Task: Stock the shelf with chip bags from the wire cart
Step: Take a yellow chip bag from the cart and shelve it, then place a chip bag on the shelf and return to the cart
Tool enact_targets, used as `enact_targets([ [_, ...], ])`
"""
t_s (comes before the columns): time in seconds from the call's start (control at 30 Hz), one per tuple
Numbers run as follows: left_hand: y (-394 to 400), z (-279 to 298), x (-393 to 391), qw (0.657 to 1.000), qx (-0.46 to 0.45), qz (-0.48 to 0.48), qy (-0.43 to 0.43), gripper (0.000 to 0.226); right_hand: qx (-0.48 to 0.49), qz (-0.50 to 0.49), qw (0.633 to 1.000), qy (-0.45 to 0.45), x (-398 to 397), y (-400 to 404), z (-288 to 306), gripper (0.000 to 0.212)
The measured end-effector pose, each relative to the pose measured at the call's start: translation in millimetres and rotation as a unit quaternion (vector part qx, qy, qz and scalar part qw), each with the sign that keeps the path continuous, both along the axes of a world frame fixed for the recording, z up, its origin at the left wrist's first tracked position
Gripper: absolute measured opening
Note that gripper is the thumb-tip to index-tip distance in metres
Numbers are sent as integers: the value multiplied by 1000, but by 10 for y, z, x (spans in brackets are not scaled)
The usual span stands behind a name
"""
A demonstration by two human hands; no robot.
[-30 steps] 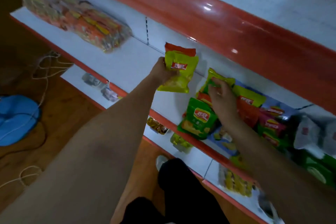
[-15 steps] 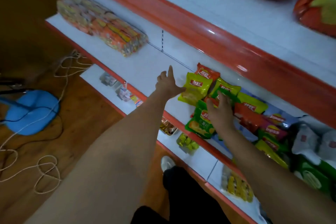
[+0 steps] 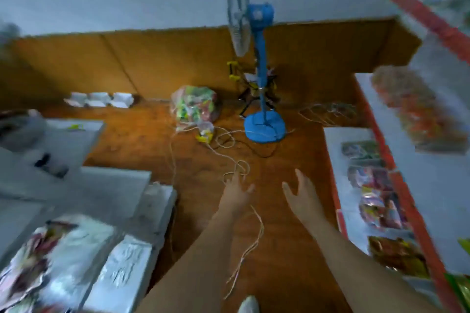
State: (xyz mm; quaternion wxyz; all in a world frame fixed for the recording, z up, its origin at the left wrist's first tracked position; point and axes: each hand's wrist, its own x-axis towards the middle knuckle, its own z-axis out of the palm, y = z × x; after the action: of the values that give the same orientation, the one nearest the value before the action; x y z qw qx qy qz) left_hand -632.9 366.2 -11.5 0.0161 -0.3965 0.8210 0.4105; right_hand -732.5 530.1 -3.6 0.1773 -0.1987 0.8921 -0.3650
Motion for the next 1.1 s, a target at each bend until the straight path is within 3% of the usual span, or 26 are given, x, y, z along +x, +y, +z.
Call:
enact_targets([
  [0.1, -344, 178, 984, 992, -21, 123, 22, 68, -1, 156, 988, 1, 620, -751, 81, 64],
  [0.2, -382, 126, 2118, 962, -2, 273, 9, 54, 6, 299, 954, -20, 1369, -1226, 21, 64],
  [0.3, -107, 27, 3194, 924, 20, 379, -35, 68, 32, 395, 917, -45, 2173, -1345, -114, 62],
  [0.4, 249, 24, 4001, 888, 46, 452, -68, 69, 55, 462, 883, -68, 2948, -1282, -255, 60],
  [0.53, 538, 42, 4861, 866, 48, 491, -76, 65, 119, 579, 805, -48, 3865, -1260, -316, 64],
  [0.73, 588, -115, 6075, 824, 93, 556, -57, 70, 186, 641, 744, -28, 5056, -1581, -432, 64],
  [0.97, 266, -412, 7531, 809, 139, 568, -65, 65, 255, 619, 743, -18, 6527, -2100, -630, 59],
  [1.1, -3, -582, 8204, 790, 172, 583, -83, 60, 262, 621, 738, -12, 7098, -2349, -712, 42],
])
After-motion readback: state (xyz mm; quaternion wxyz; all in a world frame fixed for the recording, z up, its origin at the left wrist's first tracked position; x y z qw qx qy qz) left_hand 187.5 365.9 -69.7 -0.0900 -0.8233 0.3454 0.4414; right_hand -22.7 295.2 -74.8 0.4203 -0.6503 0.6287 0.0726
